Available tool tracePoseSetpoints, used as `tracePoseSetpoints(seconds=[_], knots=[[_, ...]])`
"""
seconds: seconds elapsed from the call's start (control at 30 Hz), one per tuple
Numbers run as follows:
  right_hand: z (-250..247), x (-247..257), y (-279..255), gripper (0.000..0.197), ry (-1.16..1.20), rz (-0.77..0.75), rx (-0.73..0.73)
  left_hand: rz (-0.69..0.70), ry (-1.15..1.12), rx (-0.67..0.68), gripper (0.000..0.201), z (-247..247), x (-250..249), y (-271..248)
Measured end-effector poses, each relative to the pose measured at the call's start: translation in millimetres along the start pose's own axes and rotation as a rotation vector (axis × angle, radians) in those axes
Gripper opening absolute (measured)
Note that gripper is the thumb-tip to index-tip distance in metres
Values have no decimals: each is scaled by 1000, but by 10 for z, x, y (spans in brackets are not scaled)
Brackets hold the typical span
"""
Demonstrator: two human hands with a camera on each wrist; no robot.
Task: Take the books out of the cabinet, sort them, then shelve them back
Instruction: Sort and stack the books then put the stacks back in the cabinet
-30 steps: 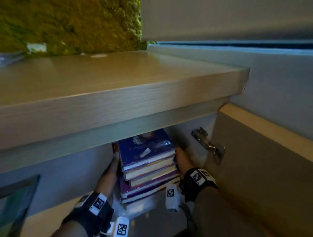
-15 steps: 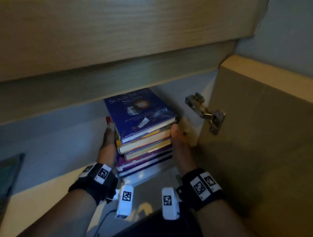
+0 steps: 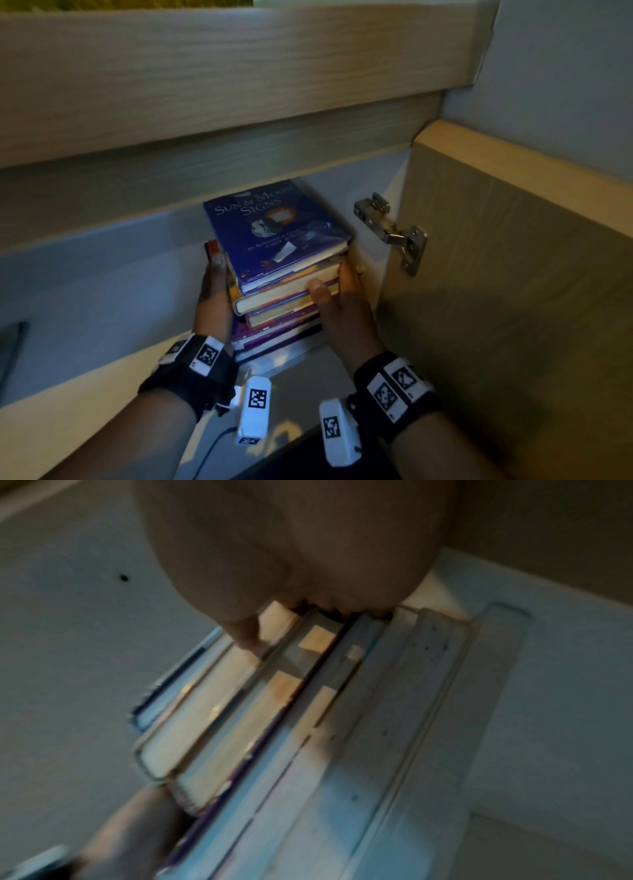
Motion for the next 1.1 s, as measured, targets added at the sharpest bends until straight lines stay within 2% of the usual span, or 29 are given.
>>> tracePoseSetpoints(seconds=[0.1, 0.2, 0.23, 0.37, 0.47, 0.57, 0.67, 0.73, 0.83, 0.97, 1.03, 1.1], knots=[[-3, -39, -134, 64, -92, -22, -48, 8, -2, 6, 82, -14, 40, 35], [-12, -125, -293, 68, -156, -7, -69, 54, -3, -24, 76, 3, 71, 39], [-9, -118, -363, 67, -222, -41, -86, 60, -19, -17, 75, 21, 83, 36], [105, 6, -535, 55, -361, -353, -158, 8, -62, 11, 81, -5, 112, 71], [153, -83, -460, 51, -435, -378, -100, 35, 6, 33, 83, -59, 125, 85], [31, -300, -448, 49, -398, -318, -96, 141, 225, -26, 81, -73, 171, 163], [-7, -478, -496, 57, -333, -169, -54, 213, 509, -70, 95, -52, 142, 216], [65, -504, -529, 63, -337, -130, 7, 235, 504, -80, 96, -38, 87, 191], [112, -486, -528, 71, -325, -89, 20, 299, 498, -78, 92, -59, 108, 168], [140, -499, -536, 73, -342, -52, 88, 171, 527, -102, 113, -83, 202, 253], [172, -474, -543, 73, -322, -60, 88, 183, 513, -102, 117, -82, 171, 241], [192, -453, -551, 73, -345, -61, 94, 227, 528, -89, 112, -30, 112, 194]])
Point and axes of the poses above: each hand's wrist, its own y-axis towards the middle knuckle, its own z-axis out of the palm, x = y × z, the point moved 3 cm from there along y, towards the middle knuckle, and after that the axes turned 10 degrees about z, right-handed, at the moved point
